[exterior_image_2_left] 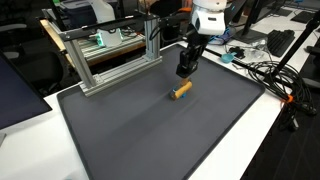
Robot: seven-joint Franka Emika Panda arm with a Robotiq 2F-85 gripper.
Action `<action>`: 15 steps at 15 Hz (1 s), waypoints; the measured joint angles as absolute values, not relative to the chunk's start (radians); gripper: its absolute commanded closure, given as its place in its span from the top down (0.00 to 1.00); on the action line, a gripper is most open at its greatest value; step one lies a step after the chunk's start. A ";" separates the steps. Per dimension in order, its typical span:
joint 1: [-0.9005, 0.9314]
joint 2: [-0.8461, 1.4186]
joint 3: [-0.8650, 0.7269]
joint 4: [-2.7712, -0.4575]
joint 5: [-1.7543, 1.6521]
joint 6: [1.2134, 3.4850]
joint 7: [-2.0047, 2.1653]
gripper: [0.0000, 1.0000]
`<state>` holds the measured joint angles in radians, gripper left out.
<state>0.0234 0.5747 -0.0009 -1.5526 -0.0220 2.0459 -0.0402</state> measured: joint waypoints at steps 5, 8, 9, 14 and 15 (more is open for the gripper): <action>0.023 0.594 -0.001 -1.519 -0.022 2.011 -0.041 0.22; 0.023 0.603 -0.001 -1.503 -0.022 1.992 -0.041 0.22; 0.023 0.605 -0.001 -1.499 -0.022 1.987 -0.041 0.22; 0.023 0.617 -0.001 -1.478 -0.022 1.966 -0.041 0.22; 0.023 0.619 -0.001 -1.475 -0.022 1.962 -0.041 0.22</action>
<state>0.0234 0.6186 -0.0008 -1.4750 -0.0221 1.9620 -0.0412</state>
